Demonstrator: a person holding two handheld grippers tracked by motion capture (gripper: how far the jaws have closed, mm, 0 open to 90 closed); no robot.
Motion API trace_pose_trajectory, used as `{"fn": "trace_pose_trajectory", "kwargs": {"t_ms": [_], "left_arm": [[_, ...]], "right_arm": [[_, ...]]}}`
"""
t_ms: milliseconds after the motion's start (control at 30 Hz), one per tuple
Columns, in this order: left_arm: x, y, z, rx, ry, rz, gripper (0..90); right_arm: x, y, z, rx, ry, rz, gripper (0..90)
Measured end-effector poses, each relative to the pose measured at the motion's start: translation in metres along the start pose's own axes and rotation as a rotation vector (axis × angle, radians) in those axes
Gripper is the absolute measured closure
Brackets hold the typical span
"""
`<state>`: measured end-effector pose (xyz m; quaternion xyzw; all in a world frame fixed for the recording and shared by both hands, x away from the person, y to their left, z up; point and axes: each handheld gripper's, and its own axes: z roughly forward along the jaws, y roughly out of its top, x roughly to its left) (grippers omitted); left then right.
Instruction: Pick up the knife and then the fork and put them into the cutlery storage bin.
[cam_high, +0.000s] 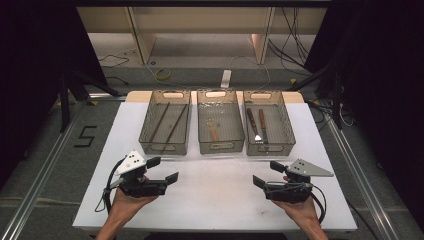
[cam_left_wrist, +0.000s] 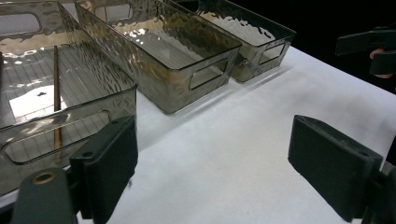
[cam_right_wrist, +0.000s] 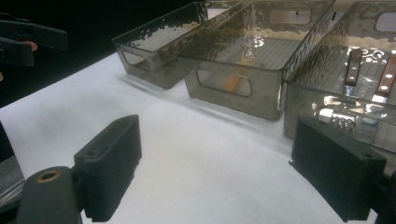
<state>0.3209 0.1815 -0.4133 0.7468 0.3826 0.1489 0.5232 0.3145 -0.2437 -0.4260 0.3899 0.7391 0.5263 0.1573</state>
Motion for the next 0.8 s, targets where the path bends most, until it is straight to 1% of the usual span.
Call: {"fn": "trace_pose_trajectory", "kwargs": {"t_ms": [333,800], "left_arm": [[-0.0004,0.0001,0.0009,0.000,0.001,0.004,15.4],[-0.0001,0.0003,0.0006,-0.001,0.002,0.004,15.4]], "right_arm": [[0.0003,0.0011,-0.0018,-0.011,-0.003,-0.004,16.8],[0.0001,0.0017,-0.0014,-0.008,-0.004,0.001,16.8]]}}
